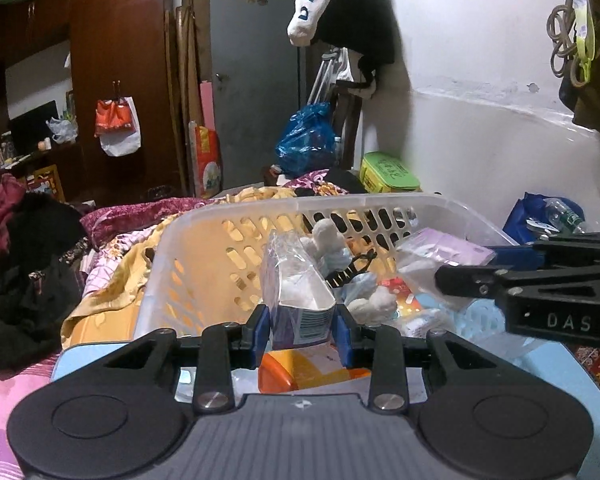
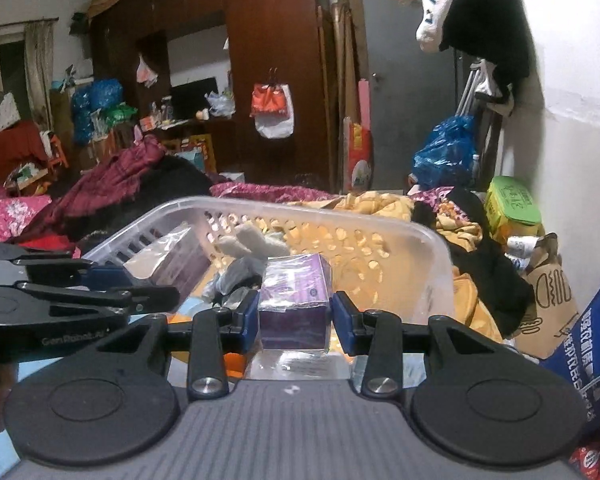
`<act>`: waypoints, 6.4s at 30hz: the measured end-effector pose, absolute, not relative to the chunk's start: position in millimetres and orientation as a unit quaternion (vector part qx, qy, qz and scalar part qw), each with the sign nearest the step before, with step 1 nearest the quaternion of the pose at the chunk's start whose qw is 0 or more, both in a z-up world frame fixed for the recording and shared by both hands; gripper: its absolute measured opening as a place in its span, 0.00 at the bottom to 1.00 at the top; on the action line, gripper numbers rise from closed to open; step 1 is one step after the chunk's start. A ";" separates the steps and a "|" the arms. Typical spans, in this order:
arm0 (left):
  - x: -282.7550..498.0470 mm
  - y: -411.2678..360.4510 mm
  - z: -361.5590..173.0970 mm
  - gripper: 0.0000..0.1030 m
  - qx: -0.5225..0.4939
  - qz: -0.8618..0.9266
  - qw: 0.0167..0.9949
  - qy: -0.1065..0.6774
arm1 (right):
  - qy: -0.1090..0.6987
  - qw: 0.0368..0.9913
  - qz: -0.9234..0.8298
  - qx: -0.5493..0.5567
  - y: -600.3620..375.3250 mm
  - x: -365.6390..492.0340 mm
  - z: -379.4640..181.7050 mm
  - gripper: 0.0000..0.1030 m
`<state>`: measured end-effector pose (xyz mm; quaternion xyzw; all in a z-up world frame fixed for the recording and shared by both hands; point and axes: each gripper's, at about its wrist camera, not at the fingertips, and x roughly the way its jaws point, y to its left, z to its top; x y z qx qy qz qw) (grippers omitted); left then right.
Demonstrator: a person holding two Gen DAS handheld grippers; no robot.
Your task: Organize objects
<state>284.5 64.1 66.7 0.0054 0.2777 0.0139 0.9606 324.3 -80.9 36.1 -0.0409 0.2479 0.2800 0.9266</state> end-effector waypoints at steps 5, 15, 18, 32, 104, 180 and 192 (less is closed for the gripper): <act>255.2 64.4 72.6 0.83 0.015 0.023 0.976 0.214 | 0.217 0.934 0.284 -0.017 -95.7 311.5 48.1 0.80; 114.5 62.3 20.4 0.84 -0.035 -0.042 0.988 0.148 | 0.130 0.942 0.306 0.036 -198.3 196.1 -4.6 1.00; 97.0 51.5 -7.0 0.84 -0.036 -0.057 0.985 0.158 | 0.155 0.937 0.310 0.046 -212.2 186.5 -34.3 1.00; 101.9 11.9 -40.2 0.84 -0.005 -0.095 0.982 0.163 | 0.169 0.916 0.364 0.019 -198.6 189.9 -58.4 0.91; 238.9 28.9 74.2 0.49 0.049 -0.065 0.989 0.124 | 0.144 0.931 0.330 -0.059 -111.1 281.3 42.2 0.38; 89.3 24.5 65.8 0.98 0.006 0.021 0.984 0.177 | 0.174 0.956 0.238 -0.013 -127.3 159.5 37.6 1.00; 92.1 24.2 66.5 0.98 0.006 0.025 0.984 0.177 | 0.177 0.955 0.238 0.000 -131.5 159.6 39.3 1.00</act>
